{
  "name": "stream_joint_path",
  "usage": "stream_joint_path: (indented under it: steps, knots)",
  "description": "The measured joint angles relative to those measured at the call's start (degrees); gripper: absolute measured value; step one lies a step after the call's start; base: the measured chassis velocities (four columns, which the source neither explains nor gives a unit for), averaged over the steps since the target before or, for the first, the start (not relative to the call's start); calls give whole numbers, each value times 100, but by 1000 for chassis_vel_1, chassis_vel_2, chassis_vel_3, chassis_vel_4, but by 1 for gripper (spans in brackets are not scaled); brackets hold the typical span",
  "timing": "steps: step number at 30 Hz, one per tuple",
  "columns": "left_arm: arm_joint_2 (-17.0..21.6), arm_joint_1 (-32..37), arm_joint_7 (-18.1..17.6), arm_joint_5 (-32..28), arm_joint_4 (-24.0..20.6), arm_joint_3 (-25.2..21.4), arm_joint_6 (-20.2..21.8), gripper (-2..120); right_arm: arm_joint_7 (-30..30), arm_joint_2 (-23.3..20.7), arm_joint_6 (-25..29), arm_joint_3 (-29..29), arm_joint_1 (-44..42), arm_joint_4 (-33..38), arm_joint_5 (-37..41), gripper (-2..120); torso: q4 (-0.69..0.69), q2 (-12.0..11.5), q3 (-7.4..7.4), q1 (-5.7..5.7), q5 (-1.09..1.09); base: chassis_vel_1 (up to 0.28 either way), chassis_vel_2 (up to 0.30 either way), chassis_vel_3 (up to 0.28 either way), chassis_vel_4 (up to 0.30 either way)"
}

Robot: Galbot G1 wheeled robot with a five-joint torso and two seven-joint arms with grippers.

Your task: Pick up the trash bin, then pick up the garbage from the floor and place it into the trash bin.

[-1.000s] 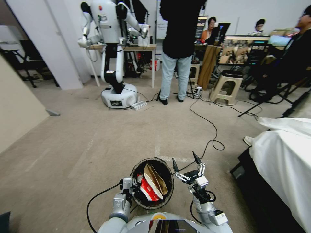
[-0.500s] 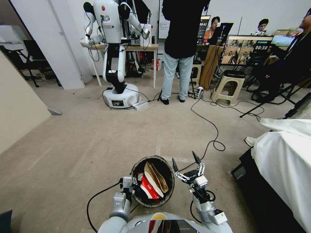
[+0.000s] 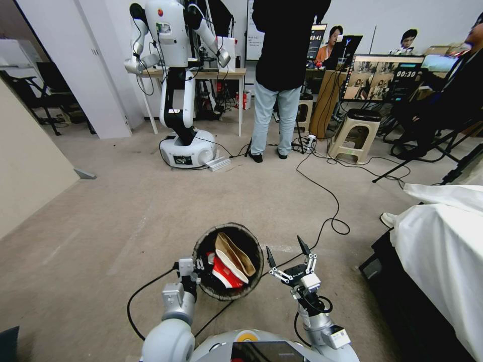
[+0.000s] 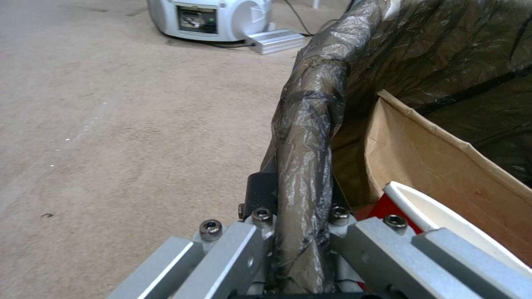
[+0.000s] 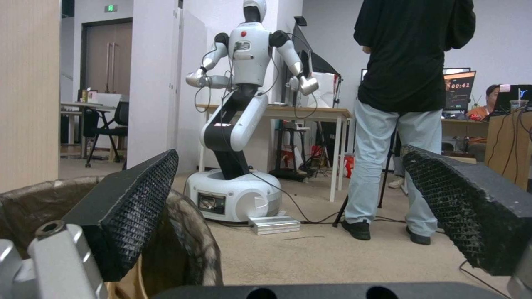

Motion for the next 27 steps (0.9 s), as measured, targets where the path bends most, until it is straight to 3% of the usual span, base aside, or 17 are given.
stream_joint_path:
  steps: [13, 27]
  knots:
    - [-83, -279, -647, -667, 671, -477, 306, 1, -27, -2, 31, -23, -36, -36, -14, 100, 0, 0, 0, 0, 0, 0, 0, 0, 0]
    - [-90, -303, -887, -932, 1058, -682, 648, 1, -99, 0, 37, -40, -50, -61, -35, 100, 1, 0, -1, 0, 5, 0, 0, 0, 0]
